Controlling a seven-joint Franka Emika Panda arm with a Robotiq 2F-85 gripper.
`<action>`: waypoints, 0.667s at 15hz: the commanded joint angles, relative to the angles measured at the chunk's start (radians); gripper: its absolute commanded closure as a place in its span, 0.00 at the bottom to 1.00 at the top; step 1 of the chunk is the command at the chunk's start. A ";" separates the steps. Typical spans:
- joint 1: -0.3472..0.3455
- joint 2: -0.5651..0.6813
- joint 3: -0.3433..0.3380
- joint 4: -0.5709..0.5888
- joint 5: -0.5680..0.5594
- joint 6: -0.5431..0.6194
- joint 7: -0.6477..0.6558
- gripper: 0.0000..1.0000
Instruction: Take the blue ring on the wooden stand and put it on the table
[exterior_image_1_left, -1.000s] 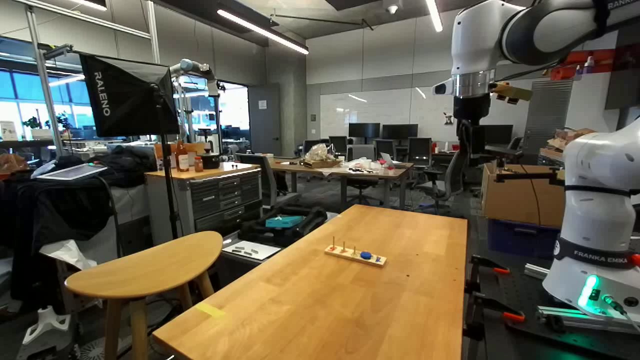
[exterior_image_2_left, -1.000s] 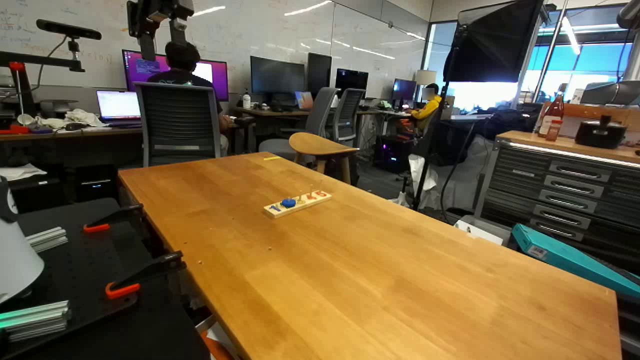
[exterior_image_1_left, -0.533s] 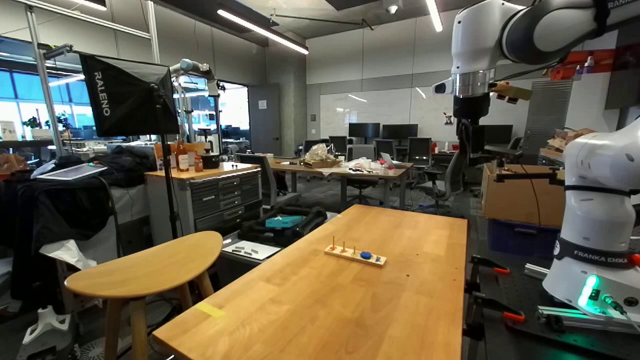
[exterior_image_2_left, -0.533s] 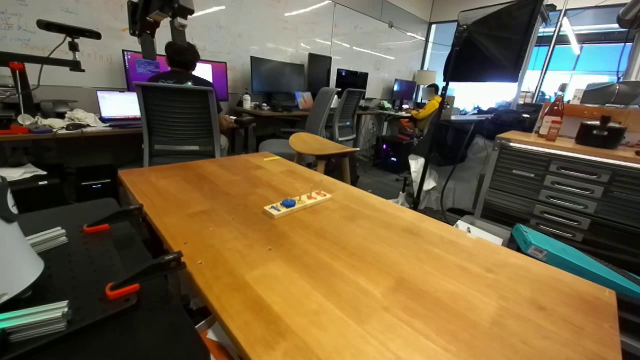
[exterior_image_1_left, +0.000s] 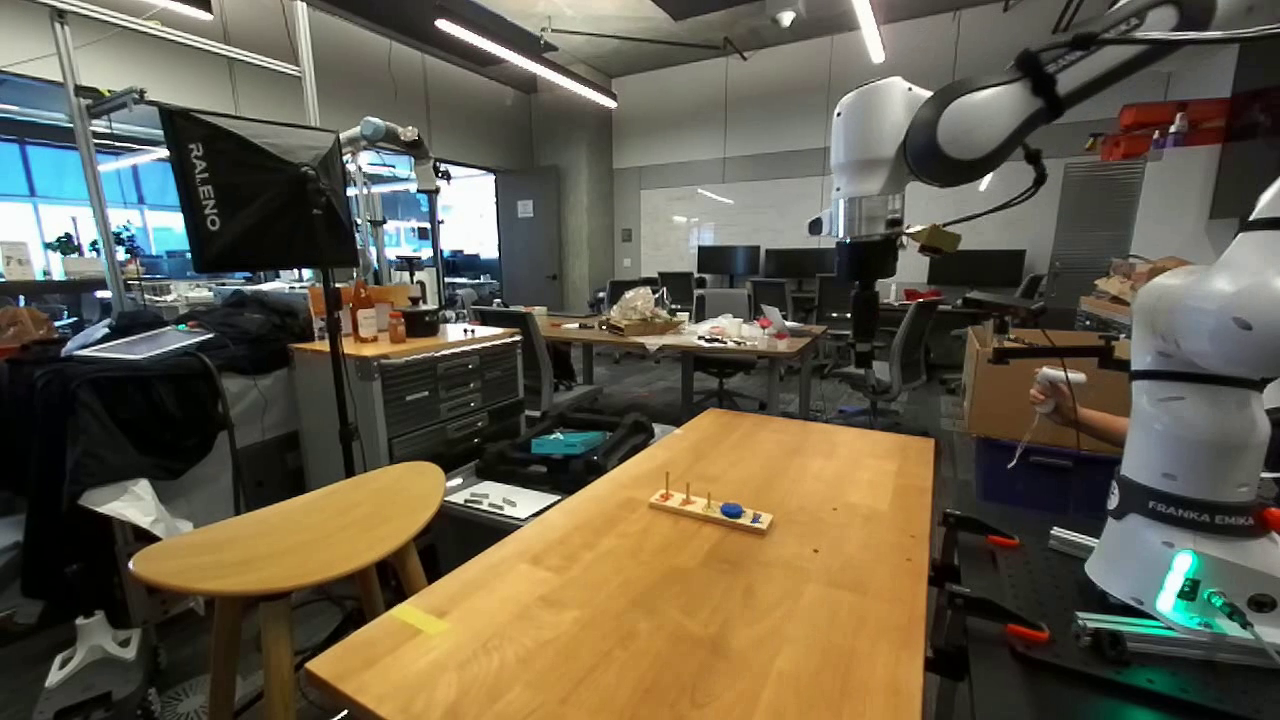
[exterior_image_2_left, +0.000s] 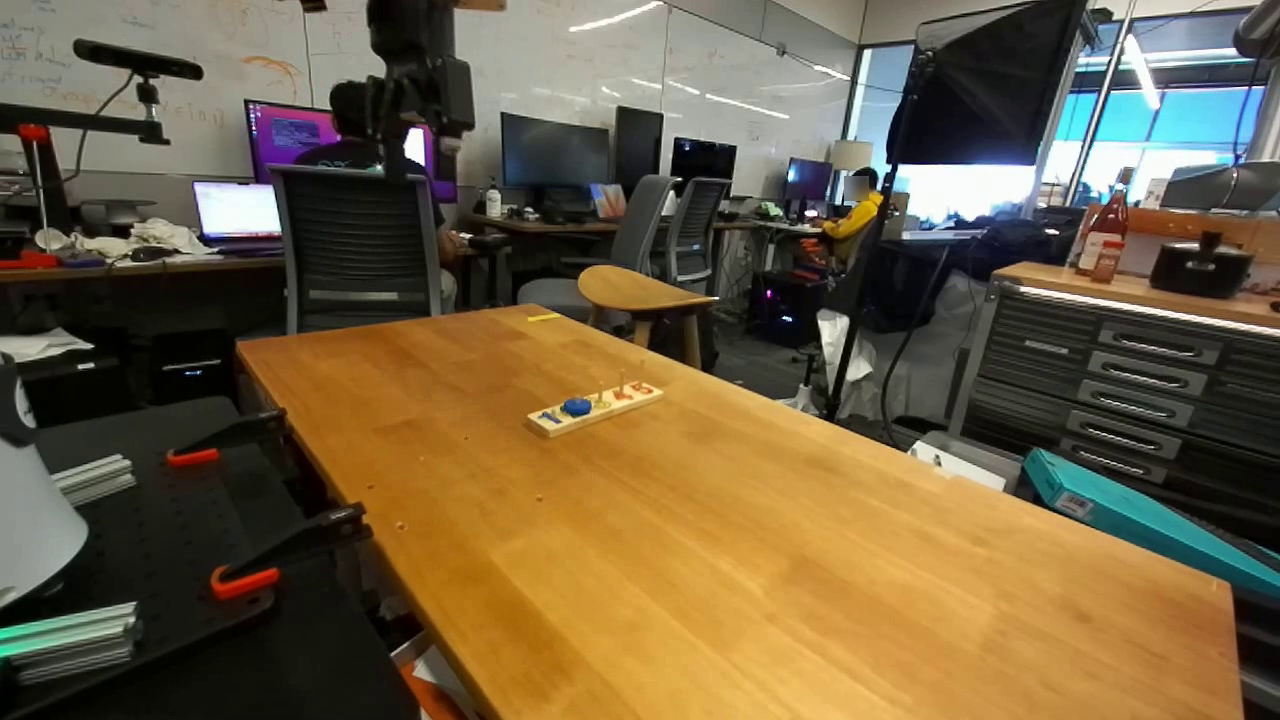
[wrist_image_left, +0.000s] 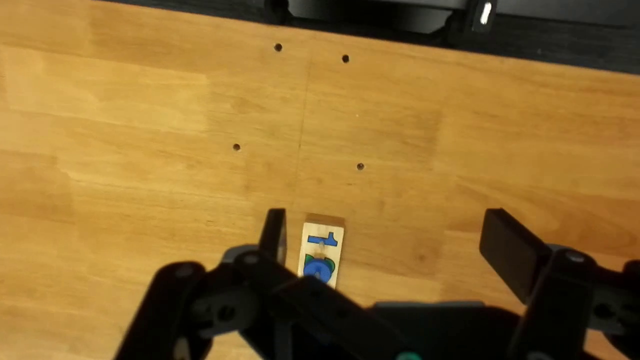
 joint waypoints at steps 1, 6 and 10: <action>-0.012 0.257 -0.052 0.138 0.081 0.126 0.032 0.00; -0.023 0.573 -0.084 0.263 0.140 0.364 0.021 0.00; -0.035 0.820 -0.097 0.375 0.100 0.492 0.051 0.00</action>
